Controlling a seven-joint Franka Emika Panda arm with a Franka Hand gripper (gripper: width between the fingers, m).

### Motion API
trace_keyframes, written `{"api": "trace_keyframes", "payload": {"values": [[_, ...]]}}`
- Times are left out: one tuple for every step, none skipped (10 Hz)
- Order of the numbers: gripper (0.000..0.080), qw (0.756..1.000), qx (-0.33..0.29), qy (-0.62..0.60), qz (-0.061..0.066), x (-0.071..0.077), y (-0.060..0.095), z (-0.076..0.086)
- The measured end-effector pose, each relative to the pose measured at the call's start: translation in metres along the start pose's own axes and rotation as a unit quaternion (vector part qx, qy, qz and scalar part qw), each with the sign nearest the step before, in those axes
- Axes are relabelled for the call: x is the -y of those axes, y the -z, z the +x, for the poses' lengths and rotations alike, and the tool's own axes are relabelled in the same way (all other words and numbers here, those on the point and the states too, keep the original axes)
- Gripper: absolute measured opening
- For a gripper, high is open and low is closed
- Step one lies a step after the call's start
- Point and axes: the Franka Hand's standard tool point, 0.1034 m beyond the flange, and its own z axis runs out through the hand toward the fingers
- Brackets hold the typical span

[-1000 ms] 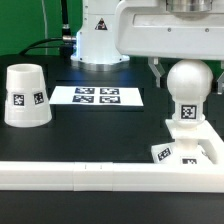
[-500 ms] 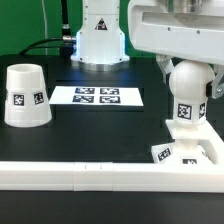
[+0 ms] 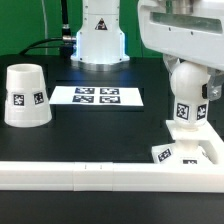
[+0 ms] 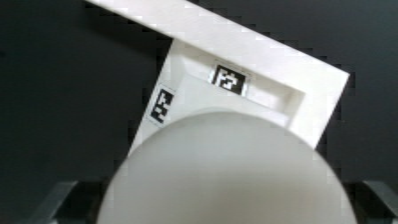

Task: Assemble lamp

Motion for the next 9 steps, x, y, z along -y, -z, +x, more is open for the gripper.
{"api": "trace_keyframes", "payload": {"values": [[0.0577, 1.000, 0.000, 0.018, 0.000, 0.0001, 0.0000, -0.0003], [0.0668, 0.999, 0.000, 0.034, 0.000, 0.0008, 0.0005, -0.0013], [0.0690, 0.998, 0.001, 0.055, -0.002, 0.0012, 0.0011, -0.0035], [0.0690, 0.991, -0.002, 0.131, -0.001, 0.0022, 0.0015, -0.0039], [0.0698, 0.981, -0.005, 0.194, 0.003, 0.0035, 0.0014, -0.0037], [0.0698, 0.971, -0.006, 0.238, 0.004, 0.0032, 0.0008, -0.0029], [0.0699, 0.960, -0.008, 0.280, 0.006, 0.0037, 0.0013, -0.0015], [0.0699, 0.941, -0.009, 0.337, 0.006, 0.0037, 0.0017, 0.0005], [0.0699, 0.924, -0.011, 0.381, 0.006, 0.0040, 0.0015, 0.0010]]}}
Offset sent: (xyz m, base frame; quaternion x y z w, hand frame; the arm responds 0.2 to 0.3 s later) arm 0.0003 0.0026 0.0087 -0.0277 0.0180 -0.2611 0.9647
